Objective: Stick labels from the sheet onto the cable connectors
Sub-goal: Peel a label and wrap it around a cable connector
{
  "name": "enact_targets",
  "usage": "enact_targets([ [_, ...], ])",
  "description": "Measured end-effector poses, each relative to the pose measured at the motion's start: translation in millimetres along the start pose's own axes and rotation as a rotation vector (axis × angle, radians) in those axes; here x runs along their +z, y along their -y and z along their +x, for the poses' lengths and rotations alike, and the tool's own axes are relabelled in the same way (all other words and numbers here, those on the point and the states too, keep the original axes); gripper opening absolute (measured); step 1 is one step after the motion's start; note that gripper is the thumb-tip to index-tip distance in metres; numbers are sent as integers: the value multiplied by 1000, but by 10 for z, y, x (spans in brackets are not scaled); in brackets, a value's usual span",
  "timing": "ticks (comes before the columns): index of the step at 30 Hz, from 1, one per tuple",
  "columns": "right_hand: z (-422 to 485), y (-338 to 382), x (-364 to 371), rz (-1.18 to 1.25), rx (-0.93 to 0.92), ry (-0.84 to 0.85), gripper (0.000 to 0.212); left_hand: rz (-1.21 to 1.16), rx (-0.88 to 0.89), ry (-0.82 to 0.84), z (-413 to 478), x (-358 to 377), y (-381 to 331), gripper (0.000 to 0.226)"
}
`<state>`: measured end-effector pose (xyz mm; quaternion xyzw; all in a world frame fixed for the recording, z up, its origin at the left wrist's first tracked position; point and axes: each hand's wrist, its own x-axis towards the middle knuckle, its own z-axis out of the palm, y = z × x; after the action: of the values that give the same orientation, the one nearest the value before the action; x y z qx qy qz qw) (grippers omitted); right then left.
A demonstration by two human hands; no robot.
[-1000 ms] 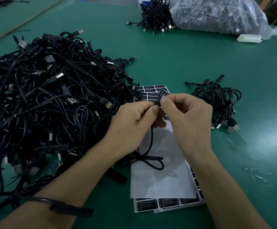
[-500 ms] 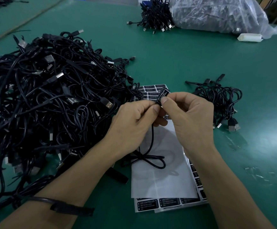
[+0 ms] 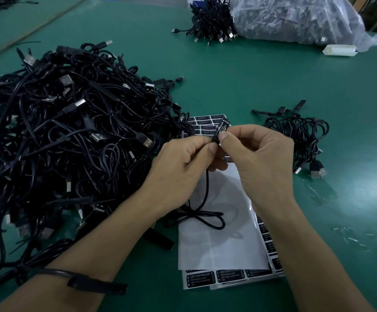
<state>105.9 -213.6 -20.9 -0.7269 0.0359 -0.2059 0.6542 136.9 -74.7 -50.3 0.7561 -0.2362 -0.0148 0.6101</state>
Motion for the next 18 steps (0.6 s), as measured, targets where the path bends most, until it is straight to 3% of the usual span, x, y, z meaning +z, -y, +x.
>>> enact_targets([
  [18,-21,9,-14,83,-3,9,10,30,21,9,-4,-18,16,30],
])
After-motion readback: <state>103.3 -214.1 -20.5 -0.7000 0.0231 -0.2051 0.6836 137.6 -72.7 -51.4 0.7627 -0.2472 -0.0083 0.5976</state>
